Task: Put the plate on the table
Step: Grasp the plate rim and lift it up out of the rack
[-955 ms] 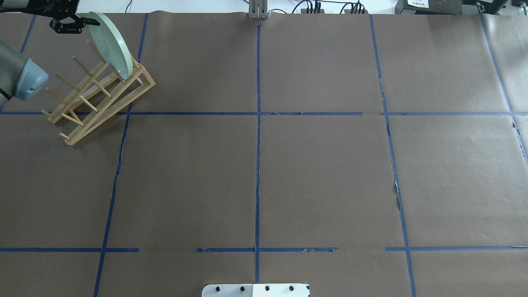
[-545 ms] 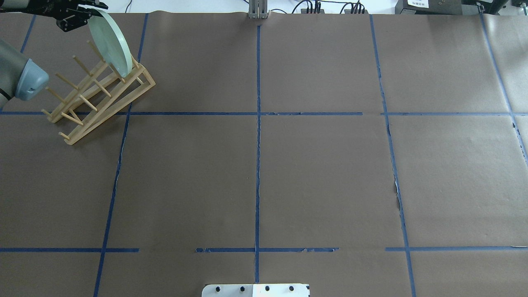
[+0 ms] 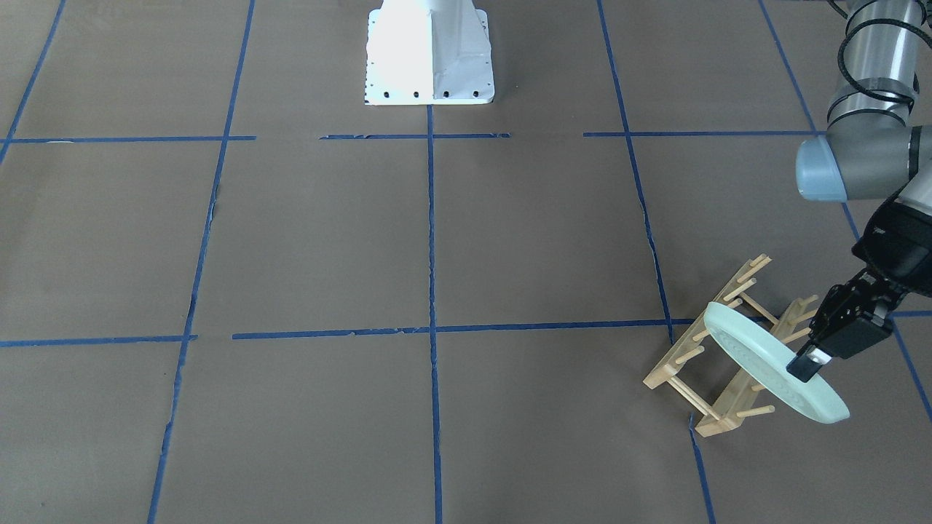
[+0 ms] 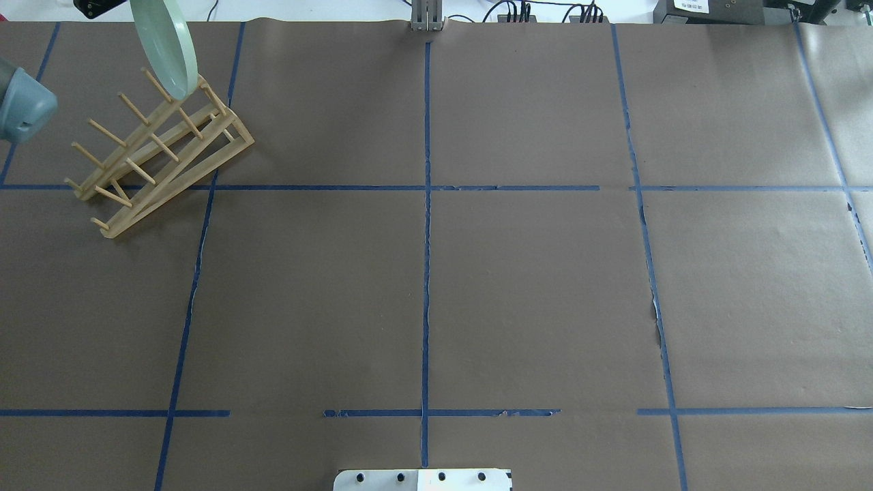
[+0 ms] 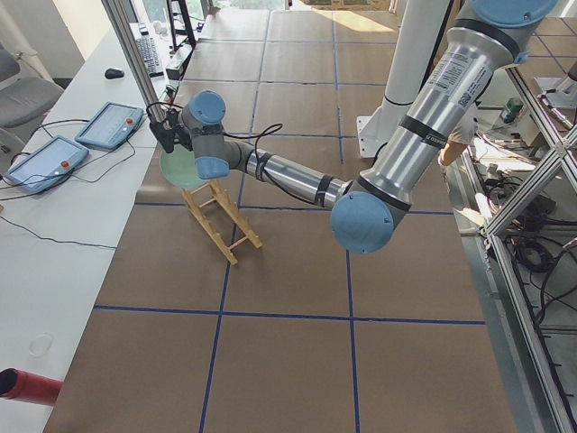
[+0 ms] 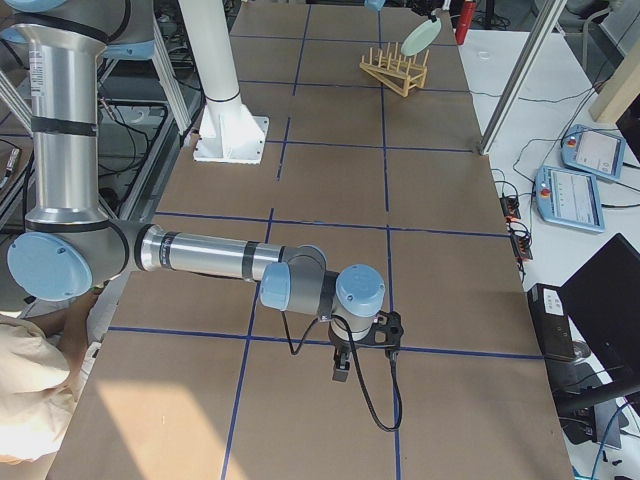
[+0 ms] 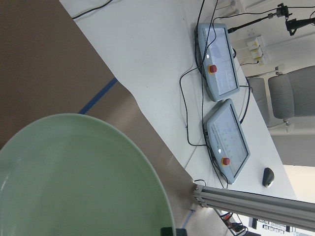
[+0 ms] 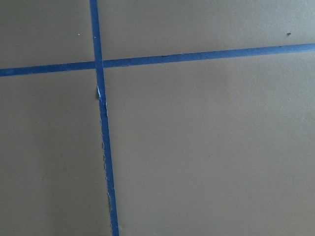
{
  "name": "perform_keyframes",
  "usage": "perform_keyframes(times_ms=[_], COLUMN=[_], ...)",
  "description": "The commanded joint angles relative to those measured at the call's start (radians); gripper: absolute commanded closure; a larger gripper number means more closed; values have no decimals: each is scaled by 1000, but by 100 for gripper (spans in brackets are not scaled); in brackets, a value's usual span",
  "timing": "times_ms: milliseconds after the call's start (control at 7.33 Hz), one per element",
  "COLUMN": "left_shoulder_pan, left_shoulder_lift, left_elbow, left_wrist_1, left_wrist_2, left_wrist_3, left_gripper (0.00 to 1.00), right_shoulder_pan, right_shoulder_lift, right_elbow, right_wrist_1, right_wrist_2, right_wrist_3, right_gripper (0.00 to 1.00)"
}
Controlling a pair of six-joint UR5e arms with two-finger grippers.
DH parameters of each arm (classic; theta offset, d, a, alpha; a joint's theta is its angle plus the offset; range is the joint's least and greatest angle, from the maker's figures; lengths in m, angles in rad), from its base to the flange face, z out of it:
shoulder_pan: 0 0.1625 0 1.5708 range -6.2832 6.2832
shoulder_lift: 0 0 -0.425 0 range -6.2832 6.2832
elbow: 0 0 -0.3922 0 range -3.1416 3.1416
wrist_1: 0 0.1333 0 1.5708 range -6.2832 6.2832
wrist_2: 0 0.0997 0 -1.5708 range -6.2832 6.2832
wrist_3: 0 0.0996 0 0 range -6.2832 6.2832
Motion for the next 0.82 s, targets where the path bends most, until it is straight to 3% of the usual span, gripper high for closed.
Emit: perform_keyframes(times_ms=[0,273,409,682], left_shoulder_pan=[-33,35,178,381], left_shoulder_lift=[-70,-109,-104,-121], left_elbow=[-105,-164,-169,-269], left_wrist_1=[174,256,285,680], left_wrist_2=[-92,-93,-82,63], left_wrist_3=[-38,-24,46,294], left_gripper=[100,100,100,100], right_shoulder_pan=[0,0,0,0], right_shoulder_lift=[0,0,0,0], right_elbow=[0,0,0,0], right_wrist_1=[0,0,0,0], right_wrist_2=[0,0,0,0], right_wrist_3=[0,0,0,0], right_gripper=[0,0,0,0])
